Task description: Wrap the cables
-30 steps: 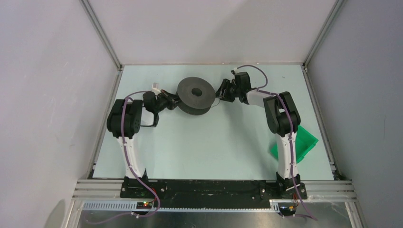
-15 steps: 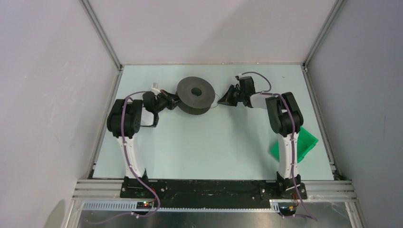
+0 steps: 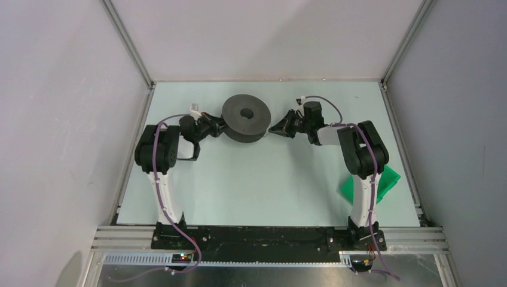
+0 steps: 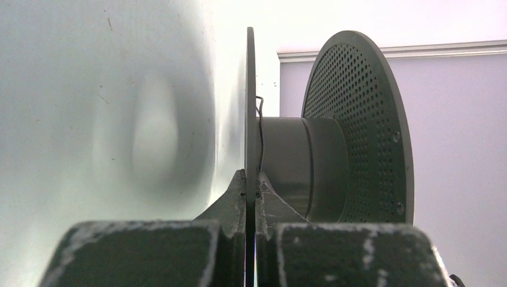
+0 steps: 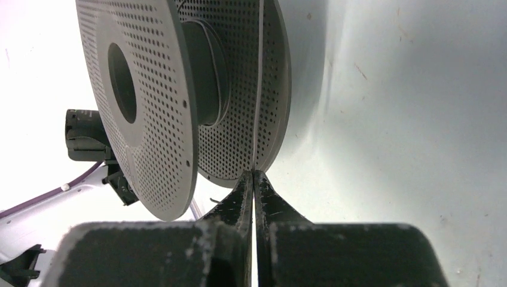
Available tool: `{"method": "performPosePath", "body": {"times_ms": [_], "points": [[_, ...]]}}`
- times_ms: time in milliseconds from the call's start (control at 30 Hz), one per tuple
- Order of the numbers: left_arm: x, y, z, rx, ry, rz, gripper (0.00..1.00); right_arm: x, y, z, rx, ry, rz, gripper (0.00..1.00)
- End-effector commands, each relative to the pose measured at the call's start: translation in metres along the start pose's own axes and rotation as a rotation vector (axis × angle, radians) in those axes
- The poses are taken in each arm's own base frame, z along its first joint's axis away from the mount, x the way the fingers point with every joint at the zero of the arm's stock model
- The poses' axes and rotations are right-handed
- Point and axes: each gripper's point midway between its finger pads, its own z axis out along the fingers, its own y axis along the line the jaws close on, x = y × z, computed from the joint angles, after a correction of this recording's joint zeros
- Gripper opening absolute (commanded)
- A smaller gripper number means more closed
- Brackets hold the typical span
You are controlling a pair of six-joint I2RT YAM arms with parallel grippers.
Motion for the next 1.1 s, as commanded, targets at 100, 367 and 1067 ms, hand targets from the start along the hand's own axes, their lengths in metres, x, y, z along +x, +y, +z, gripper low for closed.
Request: {"method": "performPosePath", "body": {"times_ms": [100,367,1067], "points": [[0.014,-0.031,0.006,0.107,-0.016,-0.003,0.02,0.012,0.037,0.003,-0.1,-0.062,0.034,0.0],[0.041,-0.03,0.013,0.132,-0.035,-0.123,0.07,0.018,0.022,0.016,-0.13,-0.172,0.178,0.0],[0.055,-0.009,-0.009,0.071,-0.059,-0.161,0.33,0.02,-0.004,0.018,-0.065,-0.234,0.225,0.0]]}}
